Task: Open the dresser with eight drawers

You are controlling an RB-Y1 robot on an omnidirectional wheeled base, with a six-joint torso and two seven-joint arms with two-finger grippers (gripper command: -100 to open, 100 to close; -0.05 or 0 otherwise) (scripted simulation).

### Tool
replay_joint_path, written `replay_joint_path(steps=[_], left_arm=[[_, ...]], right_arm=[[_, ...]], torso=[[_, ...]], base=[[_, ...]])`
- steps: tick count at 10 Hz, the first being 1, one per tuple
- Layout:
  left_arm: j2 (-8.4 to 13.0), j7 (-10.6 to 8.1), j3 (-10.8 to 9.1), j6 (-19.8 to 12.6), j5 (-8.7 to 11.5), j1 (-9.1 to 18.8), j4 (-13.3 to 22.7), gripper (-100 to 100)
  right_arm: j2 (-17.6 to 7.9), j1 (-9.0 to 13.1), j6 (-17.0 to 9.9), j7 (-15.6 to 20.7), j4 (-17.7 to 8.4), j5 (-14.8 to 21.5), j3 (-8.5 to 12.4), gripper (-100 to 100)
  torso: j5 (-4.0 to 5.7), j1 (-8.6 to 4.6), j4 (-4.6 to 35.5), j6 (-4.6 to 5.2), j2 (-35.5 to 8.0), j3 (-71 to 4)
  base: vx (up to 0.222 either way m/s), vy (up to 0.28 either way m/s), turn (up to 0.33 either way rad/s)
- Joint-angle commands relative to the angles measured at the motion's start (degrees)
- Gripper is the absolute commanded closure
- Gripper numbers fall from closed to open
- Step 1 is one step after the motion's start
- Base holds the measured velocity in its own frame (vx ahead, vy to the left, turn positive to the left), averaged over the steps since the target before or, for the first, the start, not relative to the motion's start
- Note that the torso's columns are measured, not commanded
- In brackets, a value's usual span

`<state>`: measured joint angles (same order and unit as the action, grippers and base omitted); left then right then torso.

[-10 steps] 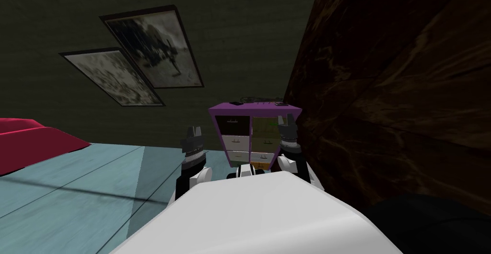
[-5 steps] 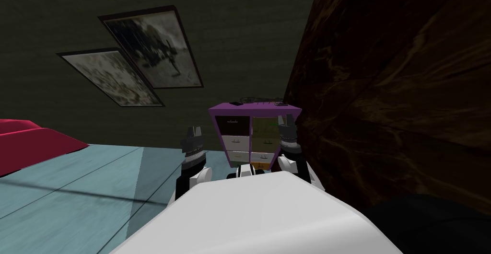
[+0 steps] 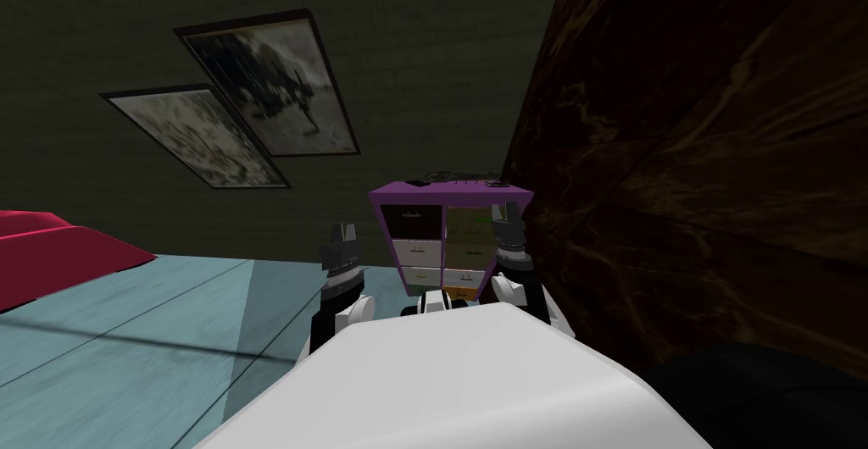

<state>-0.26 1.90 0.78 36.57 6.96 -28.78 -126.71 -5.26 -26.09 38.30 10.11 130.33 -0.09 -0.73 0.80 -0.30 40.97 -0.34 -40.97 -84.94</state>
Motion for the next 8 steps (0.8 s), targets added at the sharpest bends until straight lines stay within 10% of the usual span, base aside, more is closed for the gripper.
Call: replay_joint_path(steps=[1, 8], left_arm=[[0.0, 0.0, 0.0, 0.0, 0.0, 0.0, 0.0, 0], [0.0, 0.0, 0.01, 0.0, 0.0, 0.0, 0.0, 0]], right_arm=[[0.0, -0.7, -1.3, -0.1, -2.2, 0.1, -0.6, -100], [-1.3, 1.6, -1.0, 7.7, -2.9, 4.9, -0.3, -100]], torso=[[0.02, 0.04, -0.1, 0.0, 0.1, 0.0], [-0.3, 0.52, 0.2, -0.17, -0.2, 0.1]], base=[[0.0, 0.0, 0.0], [-0.019, 0.042, -0.064]])
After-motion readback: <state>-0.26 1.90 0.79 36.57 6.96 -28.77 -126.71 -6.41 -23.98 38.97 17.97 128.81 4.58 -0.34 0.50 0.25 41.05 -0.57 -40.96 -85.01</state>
